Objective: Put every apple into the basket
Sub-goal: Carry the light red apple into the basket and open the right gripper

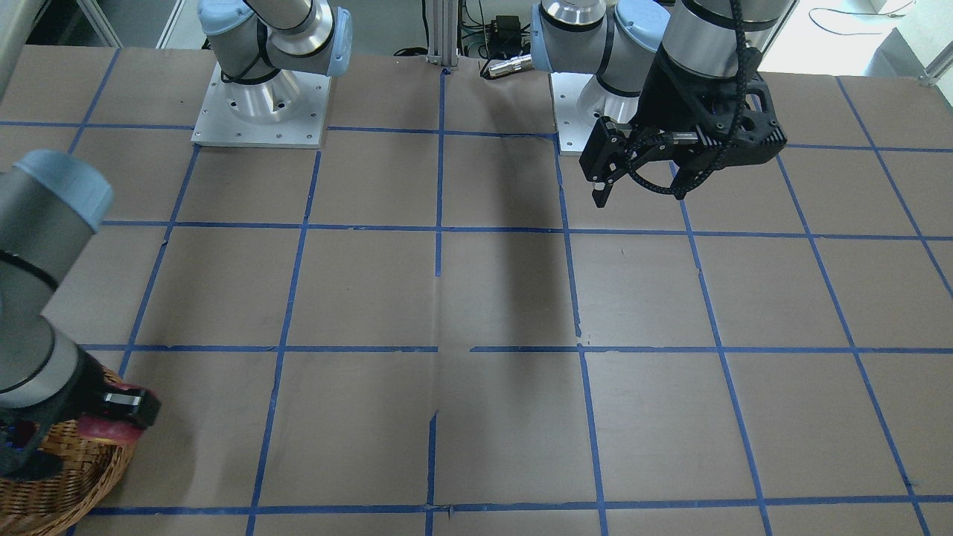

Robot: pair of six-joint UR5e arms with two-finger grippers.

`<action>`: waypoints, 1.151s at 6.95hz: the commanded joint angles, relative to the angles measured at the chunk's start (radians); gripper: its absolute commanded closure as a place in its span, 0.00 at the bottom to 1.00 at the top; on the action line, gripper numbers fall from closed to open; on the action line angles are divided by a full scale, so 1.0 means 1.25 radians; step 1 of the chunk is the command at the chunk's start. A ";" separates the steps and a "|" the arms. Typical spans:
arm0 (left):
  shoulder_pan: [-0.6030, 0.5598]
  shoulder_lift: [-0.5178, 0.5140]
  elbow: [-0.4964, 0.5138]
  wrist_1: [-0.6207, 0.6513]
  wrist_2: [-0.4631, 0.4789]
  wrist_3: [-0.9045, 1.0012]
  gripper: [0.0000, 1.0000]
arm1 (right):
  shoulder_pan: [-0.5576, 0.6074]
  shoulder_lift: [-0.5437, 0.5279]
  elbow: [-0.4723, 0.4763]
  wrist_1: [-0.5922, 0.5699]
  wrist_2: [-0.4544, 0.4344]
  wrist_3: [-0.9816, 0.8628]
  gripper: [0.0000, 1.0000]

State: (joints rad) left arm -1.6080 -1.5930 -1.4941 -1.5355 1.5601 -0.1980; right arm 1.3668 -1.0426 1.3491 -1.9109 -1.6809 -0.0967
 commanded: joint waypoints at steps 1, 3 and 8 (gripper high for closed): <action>0.003 0.002 0.000 0.000 0.000 0.000 0.00 | -0.080 0.040 -0.004 -0.032 -0.011 -0.075 1.00; 0.004 0.002 0.000 0.000 0.000 0.000 0.00 | -0.080 0.060 0.003 -0.086 -0.009 -0.078 0.19; 0.006 0.003 0.000 -0.001 -0.001 0.000 0.00 | -0.036 -0.096 -0.003 0.139 0.024 -0.020 0.00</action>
State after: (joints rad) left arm -1.6006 -1.5892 -1.4940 -1.5369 1.5586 -0.1979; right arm 1.2922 -1.0797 1.3442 -1.8524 -1.6730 -0.1532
